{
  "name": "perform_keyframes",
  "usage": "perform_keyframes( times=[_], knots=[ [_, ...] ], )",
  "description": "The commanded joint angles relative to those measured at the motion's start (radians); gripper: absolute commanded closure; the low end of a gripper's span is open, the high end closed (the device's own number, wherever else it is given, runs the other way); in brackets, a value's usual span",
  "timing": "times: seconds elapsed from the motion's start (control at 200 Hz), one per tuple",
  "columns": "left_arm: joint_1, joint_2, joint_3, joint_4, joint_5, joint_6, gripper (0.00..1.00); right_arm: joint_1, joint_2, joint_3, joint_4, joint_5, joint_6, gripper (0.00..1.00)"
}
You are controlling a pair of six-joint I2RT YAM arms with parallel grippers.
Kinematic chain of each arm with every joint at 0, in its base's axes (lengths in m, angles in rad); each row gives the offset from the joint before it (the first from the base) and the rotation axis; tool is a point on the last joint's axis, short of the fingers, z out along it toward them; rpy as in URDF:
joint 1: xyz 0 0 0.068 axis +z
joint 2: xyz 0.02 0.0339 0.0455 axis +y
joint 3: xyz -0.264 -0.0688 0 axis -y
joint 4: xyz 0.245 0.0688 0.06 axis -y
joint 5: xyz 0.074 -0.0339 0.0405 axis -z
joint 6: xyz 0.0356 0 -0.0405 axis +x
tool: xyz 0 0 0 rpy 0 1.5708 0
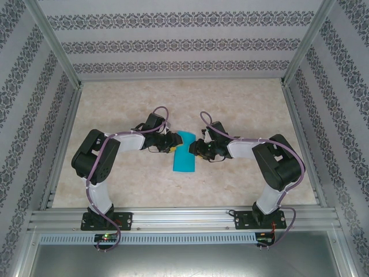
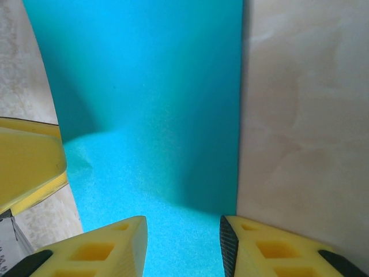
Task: Fold a paper plane with a square sheet of paper (pick it up from the middle)
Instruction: Fold the triangle a second time at the center of the table.
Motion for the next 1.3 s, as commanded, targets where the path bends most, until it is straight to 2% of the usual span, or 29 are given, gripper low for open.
perform_keyframes(
  times=[0.0, 0.145, 0.29, 0.445, 0.54, 0.664, 0.799, 0.999, 1.064, 1.159, 1.299],
  knots=[
    [0.012, 0.025, 0.03, 0.036, 0.032, -0.013, 0.65, -0.005, -0.015, -0.022, 0.004, -0.007, 0.003, 0.6],
    [0.012, 0.025, 0.039, 0.011, 0.028, -0.008, 0.72, -0.005, -0.077, -0.023, 0.008, -0.011, -0.008, 0.57],
    [0.016, 0.026, 0.027, 0.036, 0.038, -0.034, 0.8, -0.002, -0.2, -0.03, -0.055, 0.055, -0.04, 0.46],
    [0.015, 0.006, 0.034, 0.04, 0.06, -0.04, 0.84, 0.04, -0.31, -0.042, -0.137, 0.126, -0.137, 0.46],
    [0.016, -0.002, 0.054, -0.002, 0.06, -0.029, 0.86, 0.132, -0.37, -0.066, -0.146, 0.256, -0.235, 0.47],
    [0.016, 0.002, 0.075, -0.042, 0.063, -0.028, 0.87, 0.302, -0.408, -0.08, -0.155, 0.502, -0.387, 0.45],
    [0.016, 0.0, 0.085, -0.05, 0.067, -0.033, 0.88, 0.467, -0.361, -0.038, -0.19, 0.688, -0.52, 0.43],
    [0.017, -0.003, 0.089, -0.061, 0.068, -0.033, 0.88, 0.578, -0.227, 0.068, -0.272, 0.848, -0.553, 0.39],
    [0.015, -0.005, 0.091, -0.063, 0.067, -0.031, 0.87, 0.602, -0.19, 0.105, -0.298, 0.903, -0.559, 0.38],
    [0.016, -0.005, 0.091, -0.065, 0.067, -0.031, 0.87, 0.608, -0.129, 0.158, -0.354, 0.907, -0.553, 0.38],
    [0.016, -0.004, 0.093, -0.066, 0.07, -0.031, 0.87, 0.633, -0.066, 0.211, -0.429, 0.969, -0.545, 0.43]
  ],
)
